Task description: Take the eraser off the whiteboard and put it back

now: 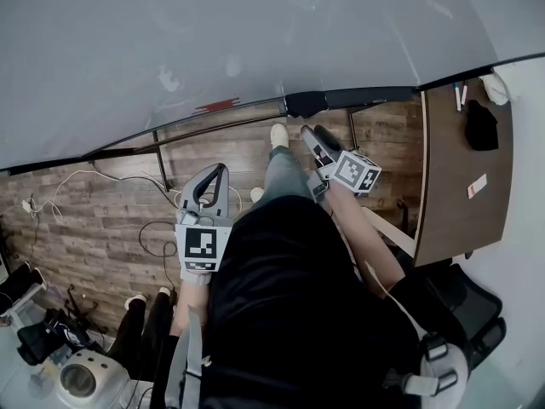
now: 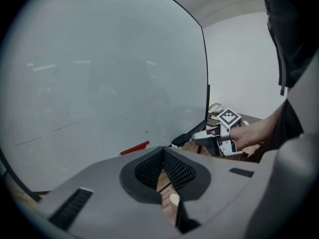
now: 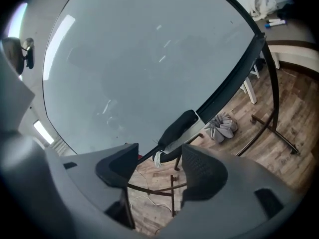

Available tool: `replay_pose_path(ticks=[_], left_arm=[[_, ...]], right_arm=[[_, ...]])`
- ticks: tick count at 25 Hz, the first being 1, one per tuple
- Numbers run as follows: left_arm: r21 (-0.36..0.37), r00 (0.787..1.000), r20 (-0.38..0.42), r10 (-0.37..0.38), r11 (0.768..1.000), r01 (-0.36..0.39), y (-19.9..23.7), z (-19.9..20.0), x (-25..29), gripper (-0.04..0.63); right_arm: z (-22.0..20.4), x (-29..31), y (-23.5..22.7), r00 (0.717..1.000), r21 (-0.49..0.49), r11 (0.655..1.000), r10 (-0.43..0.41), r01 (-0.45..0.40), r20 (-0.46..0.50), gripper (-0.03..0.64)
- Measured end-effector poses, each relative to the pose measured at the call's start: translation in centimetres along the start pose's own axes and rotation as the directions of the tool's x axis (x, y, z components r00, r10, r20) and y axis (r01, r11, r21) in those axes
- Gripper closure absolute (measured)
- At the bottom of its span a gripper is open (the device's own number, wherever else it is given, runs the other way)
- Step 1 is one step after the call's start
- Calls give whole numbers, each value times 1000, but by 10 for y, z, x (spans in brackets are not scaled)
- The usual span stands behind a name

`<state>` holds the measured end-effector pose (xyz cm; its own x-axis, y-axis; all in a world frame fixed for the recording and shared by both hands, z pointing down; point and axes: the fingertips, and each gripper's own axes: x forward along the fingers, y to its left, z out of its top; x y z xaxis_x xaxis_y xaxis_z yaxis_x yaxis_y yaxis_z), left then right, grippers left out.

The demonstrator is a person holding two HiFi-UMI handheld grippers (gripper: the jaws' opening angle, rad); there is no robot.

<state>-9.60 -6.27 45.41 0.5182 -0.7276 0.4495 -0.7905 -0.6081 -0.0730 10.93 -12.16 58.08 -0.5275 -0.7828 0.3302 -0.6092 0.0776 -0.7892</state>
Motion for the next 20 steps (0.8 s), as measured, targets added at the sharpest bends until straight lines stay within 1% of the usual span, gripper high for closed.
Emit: replay_pose_path(ticks=[3,5,10,14,20], left_arm=[[0,1000,-6,11,1000,-11,5,-1,2,588],[-1,1000,-9,17,1000,-17,8,-3,4,588],[-1,1000,-9,27,1000,-27,14,-2,6,588],[-11,999,-13,32,999,-32,19,-3,10,588],[-11,999,-18,37,999,-37,23,-4,14,588]], right_arm=[[5,7,-8,1000,83,996,13,-15,21,344],[8,12,-14,999,121,992,16,-20,38,337],[15,22,-26,998,194,981,9,-20,56,328],[17,33,-34,999,239,971,-1,-10,47,328],[21,43,-44,998,294,955,-42,24,55,328]])
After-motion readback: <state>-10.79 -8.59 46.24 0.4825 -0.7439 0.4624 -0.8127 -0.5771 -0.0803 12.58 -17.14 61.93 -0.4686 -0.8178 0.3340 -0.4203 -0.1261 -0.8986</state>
